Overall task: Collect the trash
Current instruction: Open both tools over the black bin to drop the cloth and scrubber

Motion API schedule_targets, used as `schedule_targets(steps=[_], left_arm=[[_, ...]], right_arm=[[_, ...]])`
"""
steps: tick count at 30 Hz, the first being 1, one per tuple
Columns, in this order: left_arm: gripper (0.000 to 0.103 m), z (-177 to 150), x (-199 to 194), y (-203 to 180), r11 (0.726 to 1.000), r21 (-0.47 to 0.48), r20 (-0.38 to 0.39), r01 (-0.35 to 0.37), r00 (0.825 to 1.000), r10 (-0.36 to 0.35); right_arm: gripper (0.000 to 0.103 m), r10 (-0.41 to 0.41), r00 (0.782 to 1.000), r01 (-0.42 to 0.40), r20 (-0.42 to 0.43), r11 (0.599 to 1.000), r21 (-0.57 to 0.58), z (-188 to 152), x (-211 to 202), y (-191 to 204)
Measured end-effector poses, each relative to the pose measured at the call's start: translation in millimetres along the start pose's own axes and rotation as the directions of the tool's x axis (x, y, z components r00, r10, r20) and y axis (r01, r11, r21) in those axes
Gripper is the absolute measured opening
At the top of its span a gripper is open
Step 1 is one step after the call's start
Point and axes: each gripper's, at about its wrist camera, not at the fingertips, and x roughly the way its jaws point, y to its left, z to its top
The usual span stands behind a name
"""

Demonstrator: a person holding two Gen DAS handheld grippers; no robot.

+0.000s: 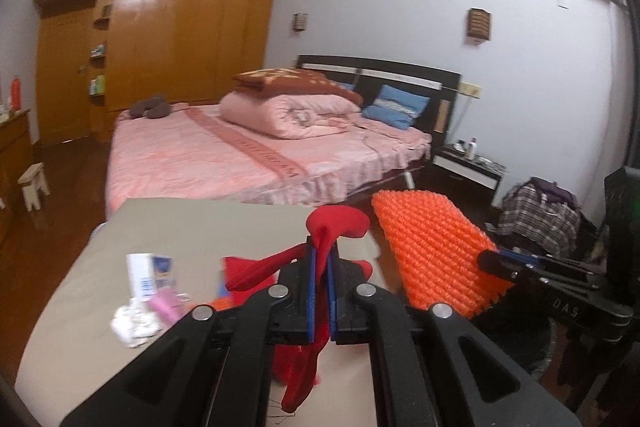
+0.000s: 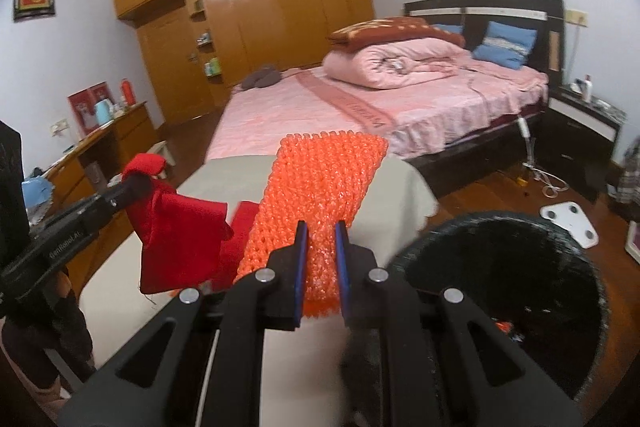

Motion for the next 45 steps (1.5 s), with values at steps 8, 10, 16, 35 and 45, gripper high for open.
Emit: schedule_targets(steps=[8,10,16,35,45], left_arm=[[0.005,5,31,-58,0.991,0.047,-0.024,0.128,0.992,-0.127],[0.005,2,33,-69,0.987,0.059,-0.028,0.152,0.988,-0.15],[0.005,2,55,-119,0.963,0.107,-0.053,0.245,0.969,-0.241],[0.048,-17,102,-169,0.929,0.126,-0.179,0.347,0.929,-0.323],[0.081,-22,71,-86,0.988,0.113,-0.103,0.107,0.99,-0.095]], right_arm=[[0.013,-0.122,0.992,0.122,0.001,0.991,0.056,-16,-21,-55],[0.013,-0.157,0.988,0.156,0.0,0.985,0.076,-22,-27,-71],[0.013,-0.247,0.969,0.246,-0.008,0.962,0.119,-39,-45,-111],[0.054,-0.385,0.918,0.396,-0.095,0.904,0.162,-76,-48,-163],[0.096,-0.34,0.94,0.339,-0.021,0.927,0.161,-63,-40,-118]])
